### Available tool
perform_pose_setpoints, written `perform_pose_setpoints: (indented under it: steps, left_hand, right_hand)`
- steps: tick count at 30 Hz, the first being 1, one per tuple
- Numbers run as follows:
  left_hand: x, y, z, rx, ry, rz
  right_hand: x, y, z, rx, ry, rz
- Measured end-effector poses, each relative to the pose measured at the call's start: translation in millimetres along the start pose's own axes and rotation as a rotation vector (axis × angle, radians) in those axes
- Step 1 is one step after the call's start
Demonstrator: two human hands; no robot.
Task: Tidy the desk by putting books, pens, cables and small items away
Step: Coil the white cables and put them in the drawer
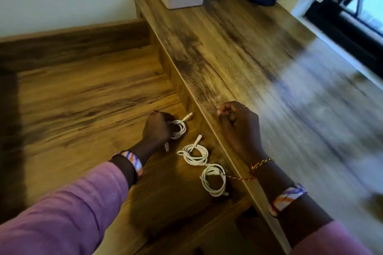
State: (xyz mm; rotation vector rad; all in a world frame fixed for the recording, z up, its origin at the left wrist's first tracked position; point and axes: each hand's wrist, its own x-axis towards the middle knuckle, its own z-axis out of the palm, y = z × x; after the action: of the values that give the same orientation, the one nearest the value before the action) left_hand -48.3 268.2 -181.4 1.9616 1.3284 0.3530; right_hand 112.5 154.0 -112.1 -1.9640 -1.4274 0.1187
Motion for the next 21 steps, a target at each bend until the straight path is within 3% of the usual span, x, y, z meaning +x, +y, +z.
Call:
perform_pose_setpoints:
  steps: [7, 14, 17, 21]
  left_hand:
    - [-5.2, 8.1, -3.5, -0.015, -0.016, -0.035]
    - [-54.2, -6.5, -82.9, 0.032, 0.011, 0.113]
    - [-96.4, -26.9, -123.5, 0.087, 0.066, 0.139]
    - [-163.3, -66.0, -169.2, 0.160, 0.224, 0.087]
  right_hand:
    - [0.1, -1.9, 2.1, -0.067, 0.019, -0.022]
    - [-9.0, -22.1, 1.0, -0.040, -0.028, 0.149]
    - [-30.9, -53.0, 8.4, 0.032, -0.131, 0.120]
    - [-85.3, -118.0, 24.7, 0.159, -0.340, -0.056]
